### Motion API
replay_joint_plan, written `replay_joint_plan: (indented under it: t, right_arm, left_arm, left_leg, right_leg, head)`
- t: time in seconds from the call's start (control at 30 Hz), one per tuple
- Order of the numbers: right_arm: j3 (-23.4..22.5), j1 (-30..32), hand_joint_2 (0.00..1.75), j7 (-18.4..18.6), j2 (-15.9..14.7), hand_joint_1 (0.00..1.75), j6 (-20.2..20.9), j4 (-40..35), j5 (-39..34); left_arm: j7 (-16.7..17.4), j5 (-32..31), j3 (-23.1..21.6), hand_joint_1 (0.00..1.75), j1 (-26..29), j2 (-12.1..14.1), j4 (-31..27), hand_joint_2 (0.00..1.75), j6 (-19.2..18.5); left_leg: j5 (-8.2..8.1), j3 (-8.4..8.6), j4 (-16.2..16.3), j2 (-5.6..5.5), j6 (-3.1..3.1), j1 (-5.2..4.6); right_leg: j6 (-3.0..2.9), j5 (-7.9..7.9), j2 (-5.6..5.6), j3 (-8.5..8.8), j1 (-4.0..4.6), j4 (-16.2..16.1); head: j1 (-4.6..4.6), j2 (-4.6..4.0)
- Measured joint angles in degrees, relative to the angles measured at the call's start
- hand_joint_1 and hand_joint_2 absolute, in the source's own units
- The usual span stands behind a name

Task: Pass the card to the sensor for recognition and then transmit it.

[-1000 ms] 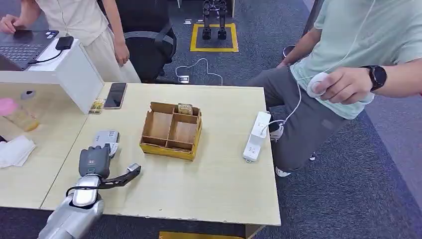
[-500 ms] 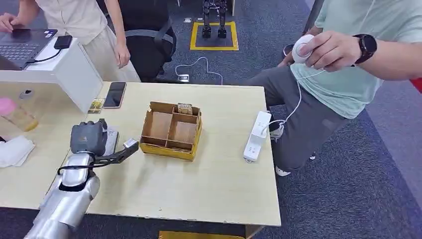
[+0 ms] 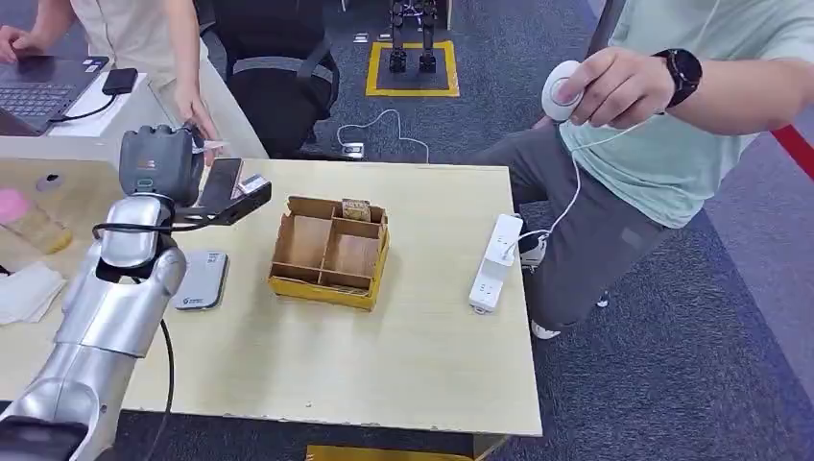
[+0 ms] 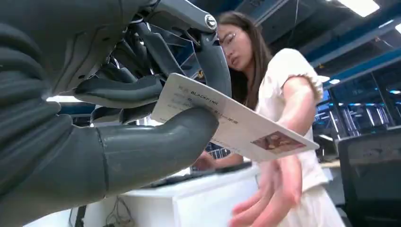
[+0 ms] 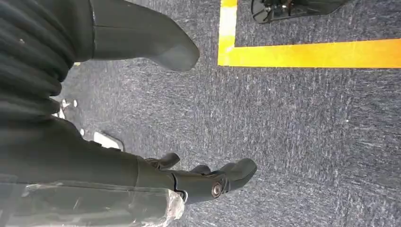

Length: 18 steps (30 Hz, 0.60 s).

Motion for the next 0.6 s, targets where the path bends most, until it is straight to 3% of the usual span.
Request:
replay_joint_plan:
  t: [0.1, 0.23, 0.47, 0.53, 0.57, 0.6]
  right_arm:
    - [-0.35, -0.04, 1.75, -0.22, 0.15, 0.00, 0.09, 0.02, 0.70]
    - [-0.79, -0.38, 1.75, -0.81, 0.35, 0.00, 0.18, 0.02, 1.73]
    - [-1.68, -0.44, 1.75, -0.98, 0.48, 0.00, 0.18, 0.02, 2.58]
    - [-1.92, -0.44, 1.75, -1.00, 0.50, 0.00, 0.17, 0.02, 2.60]
    - [-2.08, -0.46, 1.75, -1.03, 0.50, 0.00, 0.15, 0.02, 2.60]
    - [-2.19, -0.47, 1.75, -1.05, 0.50, 0.00, 0.15, 0.02, 2.60]
  left_arm:
    - [2.80, 0.00, -1.40, 1.62, -3.05, -0.26, 0.15, 1.75, -1.57]
    - [7.73, 0.02, -4.83, 1.68, -7.94, 0.32, 2.75, 1.75, -3.38]
    - [8.94, 0.02, -6.56, 1.68, -11.72, 1.05, 5.99, 1.75, -3.41]
    - [8.96, 0.00, -6.80, 1.57, -12.07, 1.09, 6.66, 1.75, -3.47]
    - [8.98, 0.00, -7.02, 0.33, -12.25, 1.11, 7.06, 1.75, -3.49]
    - [8.98, 0.00, -7.17, 0.00, -12.31, 1.24, 7.36, 1.75, -3.49]
  left_leg:
    - [0.00, -0.05, 0.00, -0.01, 0.00, 0.02]
    - [0.00, -0.06, -0.01, 0.01, 0.00, 0.02]
    - [0.00, -0.06, -0.01, 0.02, 0.00, 0.03]
    - [0.00, -0.07, -0.01, 0.03, -0.01, 0.03]
    - [0.00, -0.08, -0.01, 0.03, -0.01, 0.03]
    - [0.00, -0.08, -0.01, 0.03, -0.01, 0.02]
  right_leg:
    - [0.00, 0.00, -0.01, -0.04, 0.00, 0.00]
    - [-0.06, 0.04, 0.03, -0.05, 0.01, 0.02]
    - [-0.06, 0.04, 0.05, -0.07, 0.01, 0.03]
    - [-0.06, 0.03, 0.05, -0.08, 0.01, 0.03]
    - [-0.06, 0.03, 0.06, -0.08, 0.01, 0.03]
    - [-0.06, 0.03, 0.08, -0.08, 0.01, 0.02]
  head:
    - [0.00, 0.00]
    - [-0.02, 0.00]
    - [-0.02, 0.00]
    - [0.00, 0.00]
    - [-0.02, 0.00]
    - [0.00, 0.00]
